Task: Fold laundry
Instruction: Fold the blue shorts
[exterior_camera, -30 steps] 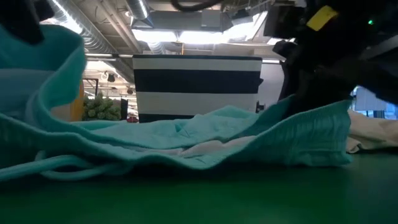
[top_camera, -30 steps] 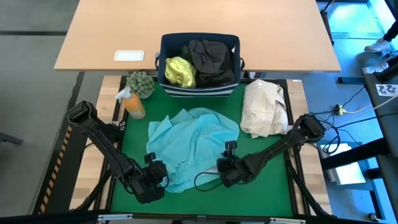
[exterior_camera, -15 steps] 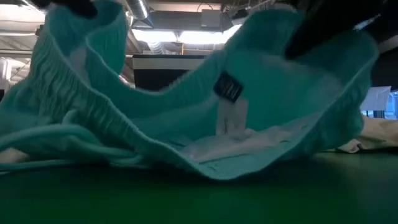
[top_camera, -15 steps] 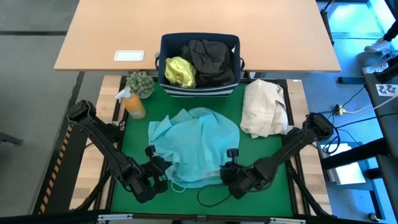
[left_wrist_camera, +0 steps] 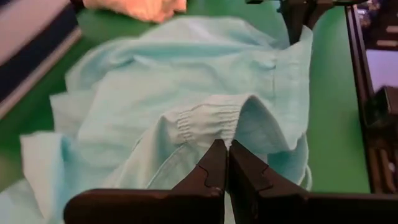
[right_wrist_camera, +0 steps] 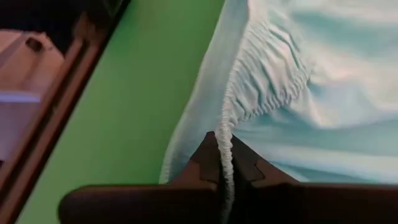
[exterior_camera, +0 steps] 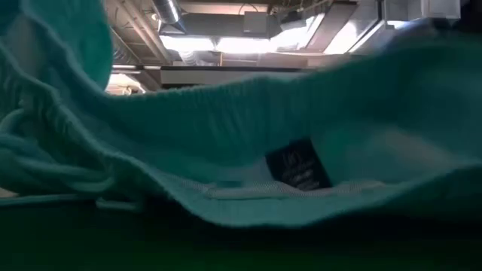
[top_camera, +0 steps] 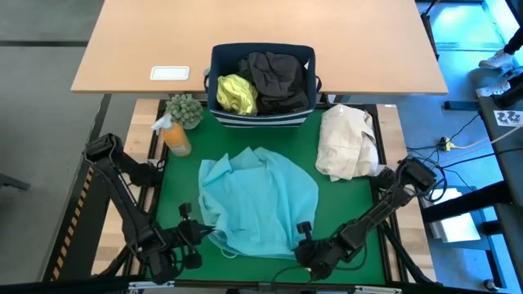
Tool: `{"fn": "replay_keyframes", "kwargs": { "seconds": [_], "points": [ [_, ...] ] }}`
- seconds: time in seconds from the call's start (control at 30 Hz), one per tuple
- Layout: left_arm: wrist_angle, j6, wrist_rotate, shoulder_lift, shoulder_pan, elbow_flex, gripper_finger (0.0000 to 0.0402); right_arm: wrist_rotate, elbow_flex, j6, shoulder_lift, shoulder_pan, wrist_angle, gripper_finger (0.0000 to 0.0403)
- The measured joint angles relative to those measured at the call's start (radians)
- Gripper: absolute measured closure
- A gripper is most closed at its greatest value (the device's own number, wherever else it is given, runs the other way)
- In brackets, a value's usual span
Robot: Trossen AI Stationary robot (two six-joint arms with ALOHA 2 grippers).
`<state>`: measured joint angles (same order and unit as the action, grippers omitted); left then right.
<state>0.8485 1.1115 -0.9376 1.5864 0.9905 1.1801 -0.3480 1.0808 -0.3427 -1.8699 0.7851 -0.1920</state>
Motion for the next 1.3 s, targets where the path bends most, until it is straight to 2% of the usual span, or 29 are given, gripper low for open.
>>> {"fn": "replay_keyframes", "kwargs": {
  "seconds": [0.27, 0.53, 0.83, 0.93, 1.13, 1.3],
  "points": [
    [0.061, 0.081, 0.237, 0.000, -0.022, 0.000, 0.0368, 0.055, -0.001, -0.003, -0.061, -0.007, 0.049, 0.0398],
    [0.254, 0.237, 0.493, 0.000, -0.029, 0.000, 0.0316, 0.061, -0.001, 0.006, -0.061, -0.007, 0.047, 0.0392],
    [0.306, 0.278, 0.678, 0.000, -0.029, 0.000, 0.0308, 0.072, -0.001, 0.006, -0.062, -0.007, 0.046, 0.0389],
    [0.292, 0.278, 0.691, 0.000, -0.028, 0.000, 0.0308, 0.093, 0.002, 0.011, -0.062, -0.007, 0.043, 0.0389],
    [0.268, 0.275, 0.558, 0.000, -0.036, 0.000, 0.0308, 0.180, 0.044, 0.041, -0.066, -0.007, 0.016, 0.0384],
    [0.267, 0.241, 0.457, 0.000, -0.066, 0.000, 0.0308, 0.199, 0.114, 0.079, -0.067, -0.006, -0.044, 0.0330]
  ]
}}
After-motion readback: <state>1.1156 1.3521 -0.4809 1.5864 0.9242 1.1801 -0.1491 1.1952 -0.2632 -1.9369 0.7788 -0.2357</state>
